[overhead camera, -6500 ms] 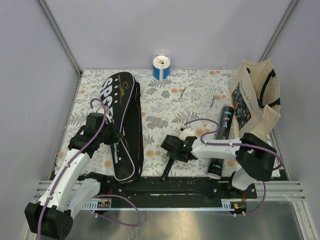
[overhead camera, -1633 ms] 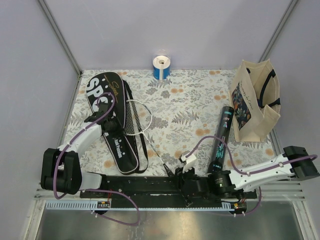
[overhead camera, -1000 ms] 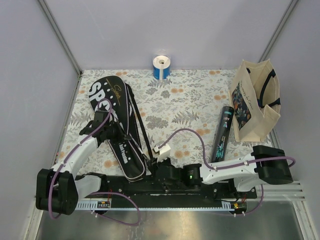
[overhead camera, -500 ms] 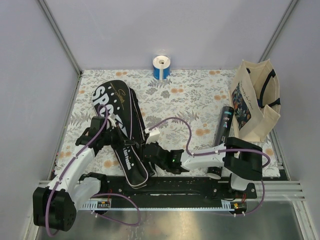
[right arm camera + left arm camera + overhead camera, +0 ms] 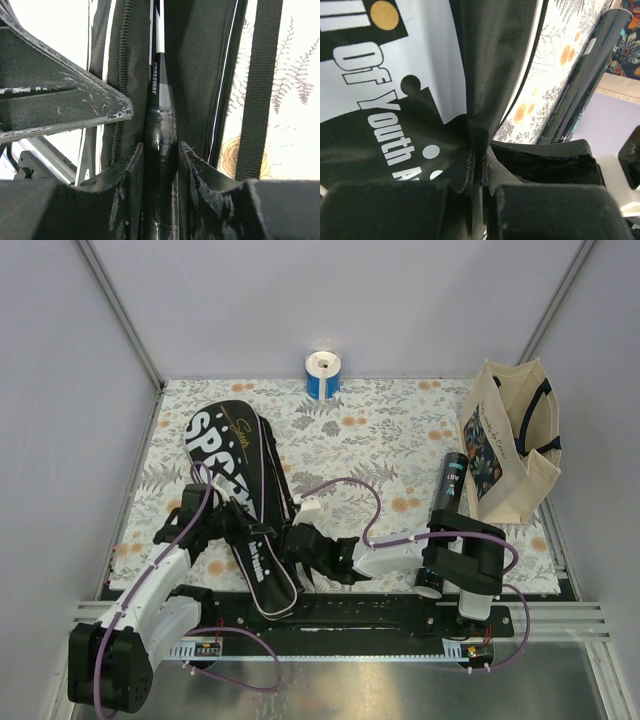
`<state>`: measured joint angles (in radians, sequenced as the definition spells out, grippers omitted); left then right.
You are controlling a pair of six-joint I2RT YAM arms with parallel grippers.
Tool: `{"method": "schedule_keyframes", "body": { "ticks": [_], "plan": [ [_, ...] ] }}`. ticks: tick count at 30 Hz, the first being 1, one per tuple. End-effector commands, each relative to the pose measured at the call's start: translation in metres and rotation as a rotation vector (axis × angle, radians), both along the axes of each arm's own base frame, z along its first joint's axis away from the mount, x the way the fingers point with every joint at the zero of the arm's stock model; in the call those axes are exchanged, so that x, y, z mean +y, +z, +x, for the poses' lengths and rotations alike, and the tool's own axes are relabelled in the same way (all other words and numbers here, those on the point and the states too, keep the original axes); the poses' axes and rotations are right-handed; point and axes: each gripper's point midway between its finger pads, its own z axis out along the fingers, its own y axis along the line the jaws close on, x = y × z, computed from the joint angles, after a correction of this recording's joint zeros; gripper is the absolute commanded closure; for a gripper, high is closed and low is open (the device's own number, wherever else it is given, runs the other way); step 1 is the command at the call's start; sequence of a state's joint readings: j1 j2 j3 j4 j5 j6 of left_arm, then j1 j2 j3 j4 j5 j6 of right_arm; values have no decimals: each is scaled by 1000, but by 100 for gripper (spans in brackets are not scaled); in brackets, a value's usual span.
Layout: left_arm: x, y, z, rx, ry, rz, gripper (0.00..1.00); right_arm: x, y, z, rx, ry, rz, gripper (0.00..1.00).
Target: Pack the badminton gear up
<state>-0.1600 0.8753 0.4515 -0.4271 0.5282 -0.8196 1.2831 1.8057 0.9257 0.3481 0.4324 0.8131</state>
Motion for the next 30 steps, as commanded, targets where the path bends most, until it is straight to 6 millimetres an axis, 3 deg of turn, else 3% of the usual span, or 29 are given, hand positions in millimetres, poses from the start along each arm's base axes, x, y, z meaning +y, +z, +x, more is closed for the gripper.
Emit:
{"method": "schedule_keyframes", "body": {
  "ticks": [1,7,10,16,21,27,30],
  "plan": [
    [-20,19,-5,-1,-8,-170,100,22,48,26,8,-157,287,100],
    [-22,10,0,2,51,-224,100,18,38,31,53,-234,343,80],
    [-17,4,3,7,62,-182,100,21,44,24,42,-171,346,68],
    [-15,-4,6,26,66,-144,100,-12,56,8,54,-79,234,48],
    [-10,-4,9,12,59,-91,100,-29,42,-12,112,30,198,42],
    [-10,-5,8,18,53,-87,100,-47,18,-32,193,106,119,50],
    [-10,-7,7,24,52,-89,100,-45,11,-43,236,150,113,50]
  ]
}}
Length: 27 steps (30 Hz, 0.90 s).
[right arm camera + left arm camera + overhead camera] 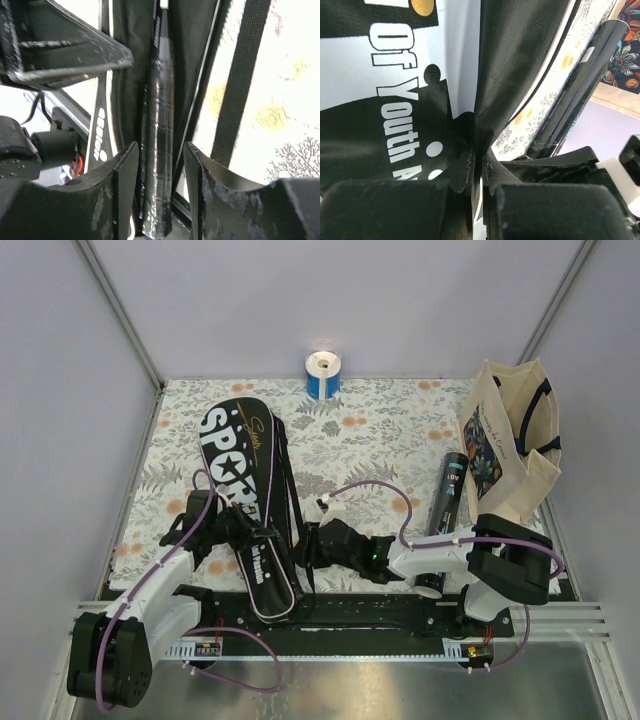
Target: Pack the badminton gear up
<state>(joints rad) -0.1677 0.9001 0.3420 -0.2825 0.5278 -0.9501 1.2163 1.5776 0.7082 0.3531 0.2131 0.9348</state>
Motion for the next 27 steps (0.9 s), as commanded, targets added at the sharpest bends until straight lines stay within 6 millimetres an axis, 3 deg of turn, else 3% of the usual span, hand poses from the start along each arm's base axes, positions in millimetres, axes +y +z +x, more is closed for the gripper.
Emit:
{"method": "schedule_keyframes", "body": {
  "ticks": [1,6,10,14,20,24,27],
  "plan": [
    [-5,16,9,-45,-18,-25,100,1,-5,-19,62,101,9,50],
    [-6,14,8,-39,-5,-42,100,32,-7,-34,145,184,133,58],
    [-9,12,6,-34,17,-82,100,53,-7,-29,171,172,205,72],
    [-7,9,6,-38,44,-91,100,60,0,-18,159,120,256,80],
    [-2,0,3,-29,41,-38,100,58,18,-9,146,53,387,79],
    [4,-9,5,-9,56,13,100,67,4,-14,171,73,357,75],
    [4,-9,9,2,48,25,94,63,-13,-23,169,57,309,64]
  ]
}}
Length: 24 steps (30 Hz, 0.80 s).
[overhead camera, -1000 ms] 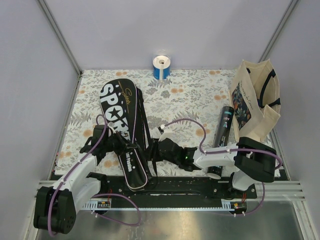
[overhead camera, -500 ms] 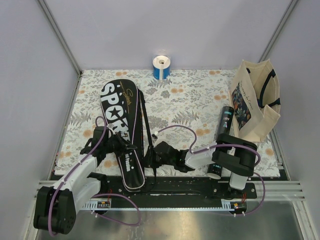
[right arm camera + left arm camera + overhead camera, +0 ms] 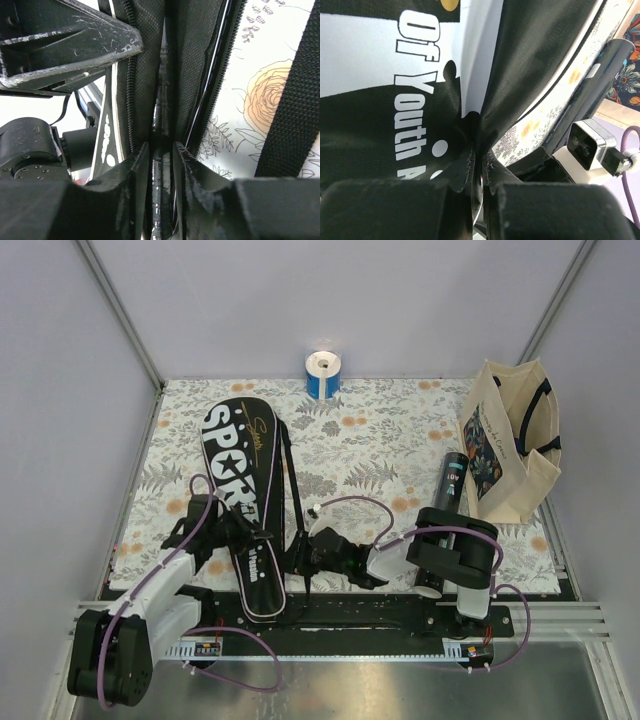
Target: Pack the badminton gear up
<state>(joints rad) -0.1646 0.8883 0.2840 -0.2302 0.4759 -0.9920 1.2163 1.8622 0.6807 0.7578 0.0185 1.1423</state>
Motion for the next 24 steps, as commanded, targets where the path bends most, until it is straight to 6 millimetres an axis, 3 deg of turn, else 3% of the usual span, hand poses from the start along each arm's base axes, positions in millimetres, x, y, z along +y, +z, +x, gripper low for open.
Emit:
{"method": "schedule_keyframes", "body": {
  "ticks": [1,6,9,11,13,15,20,24],
  "plan": [
    [-3,6,9,-3,-27,18,89,16,20,2,-40,-48,82,62],
    [1,16,13,-15,-59,70,72,-9,28,8,-95,-95,26,56],
    [9,24,17,-47,-56,131,57,-16,35,10,-140,-86,-26,52],
    [16,33,22,-75,-52,185,48,-24,36,11,-150,-96,-58,45],
    [25,45,25,-99,-59,254,43,-31,37,14,-164,-110,-87,31],
    [38,53,27,-105,-53,337,37,-34,39,17,-191,-109,-113,29],
    [63,59,30,-73,14,468,28,-36,41,30,-227,-135,-172,27],
    [77,49,31,-6,77,528,20,-15,43,29,-210,-91,-164,25]
  ]
}}
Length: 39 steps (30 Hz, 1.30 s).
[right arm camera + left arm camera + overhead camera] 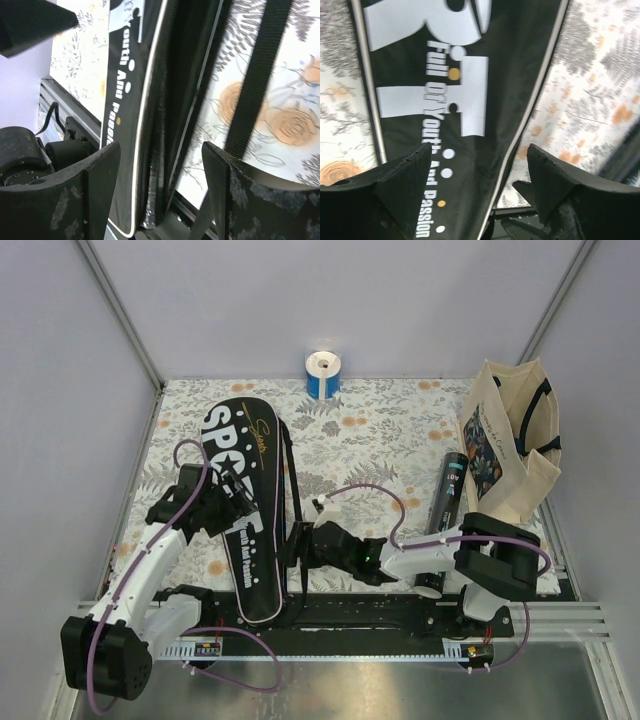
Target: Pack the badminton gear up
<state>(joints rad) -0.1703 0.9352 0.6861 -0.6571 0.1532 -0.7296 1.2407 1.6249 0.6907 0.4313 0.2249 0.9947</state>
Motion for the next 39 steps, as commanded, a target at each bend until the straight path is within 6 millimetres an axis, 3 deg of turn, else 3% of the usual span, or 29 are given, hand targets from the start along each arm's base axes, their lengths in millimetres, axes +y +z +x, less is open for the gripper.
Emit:
{"method": "schedule_keyframes", "body": {
  "ticks": [1,5,11,16,20,22,25,30,33,35,39],
  "plan": [
    [27,-11,0,58,95,130,18,25,12,9,-20,27,7,25],
    [23,-19,2,100,143,88,18,49,4,-8,50,119,47,28],
    [40,-38,-2,134,265,129,15,50,-20,-21,71,114,-55,35],
    [42,-33,-3,124,284,129,15,40,-22,-13,58,72,-45,70],
    [44,-29,-6,122,293,134,15,21,-1,3,24,41,27,94],
    [41,-30,-10,124,293,109,15,15,9,5,-23,60,15,100],
    [30,-41,-20,148,283,43,15,10,18,3,-49,78,5,100],
    [11,-60,-26,159,242,-69,17,8,5,-2,-17,90,-17,99],
    [0,-62,-26,152,187,-108,19,3,5,-2,-12,84,-33,78],
    [1,-60,-24,139,178,-103,19,0,11,0,-35,90,-52,54],
    [-1,-58,-22,106,170,-117,19,-9,22,15,-91,52,-106,39]
  ]
}}
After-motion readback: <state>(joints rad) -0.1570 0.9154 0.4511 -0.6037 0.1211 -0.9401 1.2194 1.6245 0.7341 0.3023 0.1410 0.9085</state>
